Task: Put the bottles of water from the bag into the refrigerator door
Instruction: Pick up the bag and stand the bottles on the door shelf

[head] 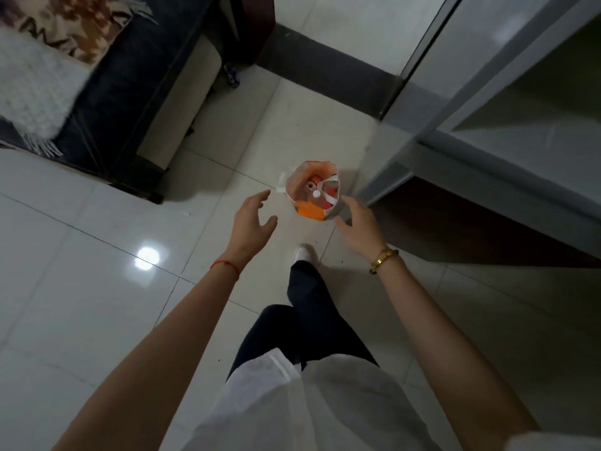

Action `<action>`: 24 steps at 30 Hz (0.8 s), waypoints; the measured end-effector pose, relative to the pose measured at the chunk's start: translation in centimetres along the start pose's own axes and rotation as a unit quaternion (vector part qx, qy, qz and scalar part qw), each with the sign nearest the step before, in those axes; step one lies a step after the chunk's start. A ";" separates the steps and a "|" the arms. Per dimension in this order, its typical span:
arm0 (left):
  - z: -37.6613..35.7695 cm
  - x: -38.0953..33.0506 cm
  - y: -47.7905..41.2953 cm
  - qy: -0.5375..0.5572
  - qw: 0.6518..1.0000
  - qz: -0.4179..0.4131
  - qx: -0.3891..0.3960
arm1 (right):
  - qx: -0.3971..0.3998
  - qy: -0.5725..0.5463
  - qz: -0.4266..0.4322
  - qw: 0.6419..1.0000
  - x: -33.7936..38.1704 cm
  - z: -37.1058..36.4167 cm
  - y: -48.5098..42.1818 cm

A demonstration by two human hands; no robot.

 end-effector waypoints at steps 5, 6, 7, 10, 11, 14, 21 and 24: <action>-3.5 3.0 -6.6 0.047 0.994 0.095 0.007 | 0.029 0.014 -0.003 0.999 -0.8 -3.2 -8.0; -4.5 4.0 -7.7 0.061 0.990 0.127 0.014 | 0.030 0.017 -0.005 0.999 -1.3 -3.9 -9.4; -5.5 5.2 -8.7 0.077 0.983 0.165 0.021 | 0.034 0.023 -0.011 0.999 -1.9 -4.7 -10.8; -9.0 8.9 -11.8 0.116 0.959 0.254 0.041 | 0.049 0.050 -0.031 0.997 -4.5 -7.5 -15.0; -10.3 10.1 -12.8 0.122 0.954 0.271 0.048 | 0.053 0.054 -0.037 0.996 -5.6 -8.5 -16.3; -14.4 13.7 -16.0 0.126 0.940 0.309 0.067 | 0.065 0.057 -0.061 0.994 -9.2 -12.2 -20.1; -25.2 22.5 -22.1 0.148 0.910 0.375 0.097 | 0.080 0.057 -0.110 0.989 -18.6 -21.8 -27.2; -29.7 26.1 -23.7 0.168 0.890 0.408 0.116 | 0.064 0.049 -0.121 0.989 -22.2 -25.2 -29.3</action>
Point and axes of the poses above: each hand's wrist, its own y-axis away from the middle knuckle, its own z-axis out of the back of the hand, x = y × z, the point moved 9 cm from there along -y, towards the middle knuckle, and after that the axes turned 13 degrees about -x, right-handed, at the moved point
